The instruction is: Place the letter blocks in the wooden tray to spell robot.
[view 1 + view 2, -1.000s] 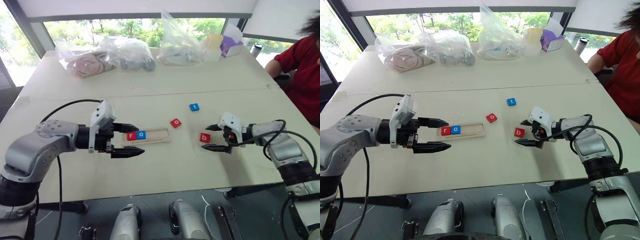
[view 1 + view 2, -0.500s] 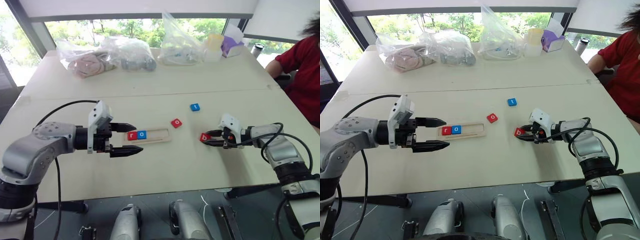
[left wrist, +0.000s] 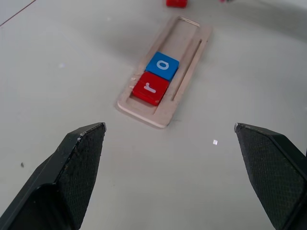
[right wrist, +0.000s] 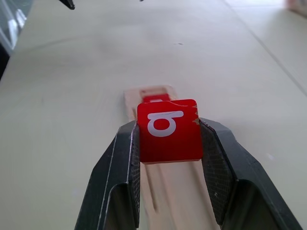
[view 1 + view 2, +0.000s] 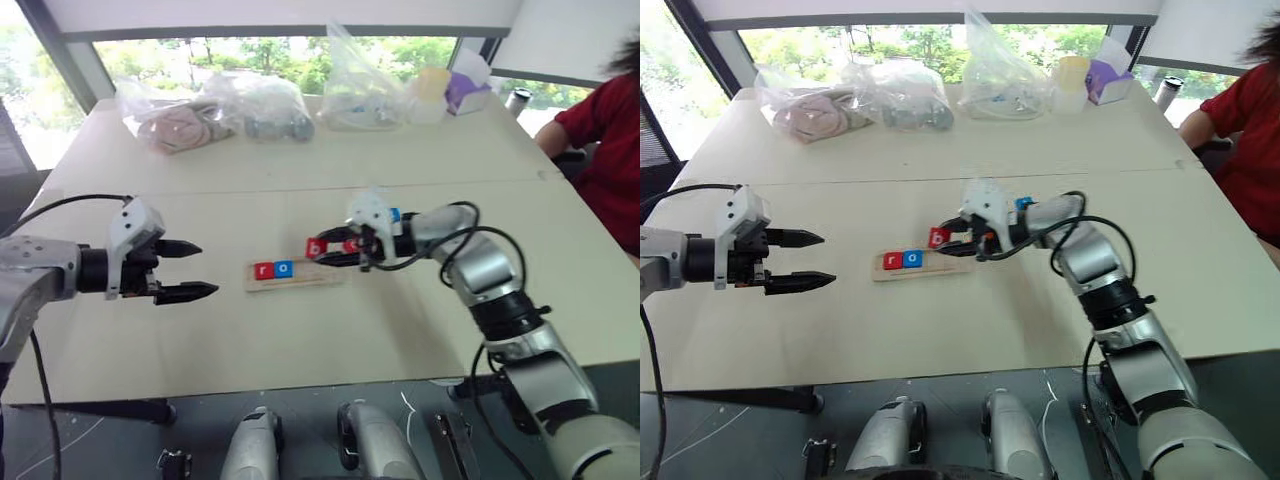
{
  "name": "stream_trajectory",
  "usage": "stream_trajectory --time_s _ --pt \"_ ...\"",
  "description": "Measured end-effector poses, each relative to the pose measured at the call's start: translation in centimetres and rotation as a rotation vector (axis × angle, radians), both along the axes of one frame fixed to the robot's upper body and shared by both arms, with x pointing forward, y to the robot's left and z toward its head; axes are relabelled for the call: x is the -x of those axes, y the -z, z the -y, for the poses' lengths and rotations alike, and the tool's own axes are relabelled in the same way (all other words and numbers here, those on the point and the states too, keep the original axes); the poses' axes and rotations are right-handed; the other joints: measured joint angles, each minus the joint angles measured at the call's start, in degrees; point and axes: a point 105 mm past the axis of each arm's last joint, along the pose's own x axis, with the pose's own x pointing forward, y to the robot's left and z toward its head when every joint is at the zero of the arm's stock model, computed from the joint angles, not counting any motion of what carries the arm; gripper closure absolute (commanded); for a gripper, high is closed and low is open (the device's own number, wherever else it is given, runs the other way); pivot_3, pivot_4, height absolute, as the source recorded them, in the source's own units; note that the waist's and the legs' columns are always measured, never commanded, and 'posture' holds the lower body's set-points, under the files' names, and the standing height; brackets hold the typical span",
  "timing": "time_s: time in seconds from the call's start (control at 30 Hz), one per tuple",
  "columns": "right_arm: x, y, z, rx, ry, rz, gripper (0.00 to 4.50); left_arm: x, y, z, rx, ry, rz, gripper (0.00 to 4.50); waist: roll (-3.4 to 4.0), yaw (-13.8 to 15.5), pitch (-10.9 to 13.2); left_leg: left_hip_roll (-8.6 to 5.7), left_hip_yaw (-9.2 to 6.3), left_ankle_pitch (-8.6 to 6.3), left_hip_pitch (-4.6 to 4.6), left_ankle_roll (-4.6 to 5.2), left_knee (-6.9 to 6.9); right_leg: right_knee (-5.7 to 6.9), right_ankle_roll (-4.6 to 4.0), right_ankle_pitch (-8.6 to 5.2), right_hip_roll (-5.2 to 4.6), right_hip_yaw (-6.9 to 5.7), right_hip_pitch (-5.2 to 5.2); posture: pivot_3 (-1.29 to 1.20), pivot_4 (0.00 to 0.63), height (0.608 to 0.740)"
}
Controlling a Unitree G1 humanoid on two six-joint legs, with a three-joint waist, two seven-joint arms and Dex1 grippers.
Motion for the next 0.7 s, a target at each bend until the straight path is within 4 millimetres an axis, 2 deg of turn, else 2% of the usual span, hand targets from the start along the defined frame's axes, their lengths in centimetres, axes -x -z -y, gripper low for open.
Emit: stream_trajectory --time_s 0.13,0.2,0.47,0.7 --pt "-0.5 2.0 -3.4 0.046 -0.072 -0.023 3.33 0.7 0.4 -0.1 0.017 -0.015 -0.008 0.0 0.0 -0.3 0.0 -0.06 0.25 0.02 0.0 -0.03 0.03 -0.01 0.03 0.03 -0.28 0.09 -0.03 0.0 0.15 0.74" --pt "-1.1 3.0 -3.9 0.082 -0.067 -0.044 3.33 1.0 0.5 0.6 0.048 -0.008 -0.006 0.0 0.0 -0.1 0.0 -0.1 0.26 0.06 -0.02 -0.11 0.05 -0.01 0.04 0.03 -0.36 0.08 -0.02 0.0 0.15 0.74" --pt "-2.3 4.3 -3.6 0.152 -0.1 -0.048 3.33 1.1 0.4 2.0 0.129 -0.019 -0.005 0.0 -0.02 -0.3 0.0 -0.13 0.23 0.07 0.02 -0.12 0.07 0.0 0.1 0.07 -0.32 0.08 0.05 0.0 0.15 0.74" --pt "-3.1 3.0 -2.3 0.162 -0.122 -0.025 3.33 1.2 0.7 1.7 0.129 -0.033 -0.016 0.0 -0.02 -0.5 0.0 -0.11 0.17 0.07 0.07 -0.12 0.0 0.05 0.09 0.06 -0.25 0.02 0.04 0.0 0.15 0.74"
